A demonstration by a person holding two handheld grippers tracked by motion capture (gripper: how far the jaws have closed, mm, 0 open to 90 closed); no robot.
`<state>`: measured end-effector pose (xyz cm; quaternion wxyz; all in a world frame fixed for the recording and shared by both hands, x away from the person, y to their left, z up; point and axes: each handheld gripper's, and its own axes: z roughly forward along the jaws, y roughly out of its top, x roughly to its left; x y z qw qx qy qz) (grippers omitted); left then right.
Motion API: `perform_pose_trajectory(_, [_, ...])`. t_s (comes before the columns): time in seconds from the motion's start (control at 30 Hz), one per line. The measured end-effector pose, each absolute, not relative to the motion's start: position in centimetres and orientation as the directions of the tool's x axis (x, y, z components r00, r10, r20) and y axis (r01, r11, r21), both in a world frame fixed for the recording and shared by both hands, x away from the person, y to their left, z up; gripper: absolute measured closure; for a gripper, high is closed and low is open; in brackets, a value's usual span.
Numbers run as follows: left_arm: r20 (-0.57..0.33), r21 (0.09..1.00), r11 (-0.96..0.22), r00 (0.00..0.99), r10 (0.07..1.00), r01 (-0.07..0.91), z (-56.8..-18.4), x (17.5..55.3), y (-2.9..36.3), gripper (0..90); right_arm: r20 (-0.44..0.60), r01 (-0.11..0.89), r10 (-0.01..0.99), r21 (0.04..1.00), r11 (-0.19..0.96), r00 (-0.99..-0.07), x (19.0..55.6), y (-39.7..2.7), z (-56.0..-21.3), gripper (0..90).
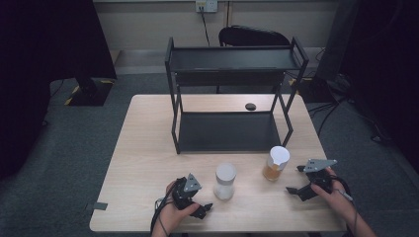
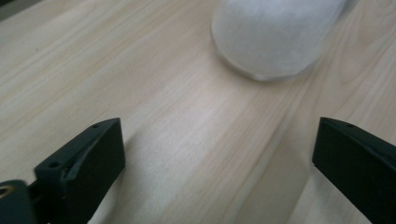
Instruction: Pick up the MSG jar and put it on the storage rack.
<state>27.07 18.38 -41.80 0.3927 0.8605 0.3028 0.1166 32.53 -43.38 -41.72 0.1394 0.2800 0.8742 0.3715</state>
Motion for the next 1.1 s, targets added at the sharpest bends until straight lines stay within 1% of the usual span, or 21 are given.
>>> perform_pose_trajectory(0.07, [-0.061,0.762,-0.488,0.797,0.601,0.426,-41.6,27.2,18.4,2.1,-0.035,0.386,0.594,0.728,0.566,-0.804,32.5,-43.4,-41.7,0.0])
perform_pose_trajectory(0.3, [-0.101,0.794,-0.441,0.806,0.583,0.418,-41.1,27.3,18.0,1.9,-0.035,0.386,0.594,0.729,0.566,-0.804,32.5,-43.4,-41.7,0.0])
perform_pose_trajectory(1.1, [-0.109,0.828,-0.407,0.822,0.560,0.386,-39.8,28.7,15.9,1.7,-0.036,0.386,0.594,0.729,0.566,-0.803,32.5,-43.4,-41.8,0.0])
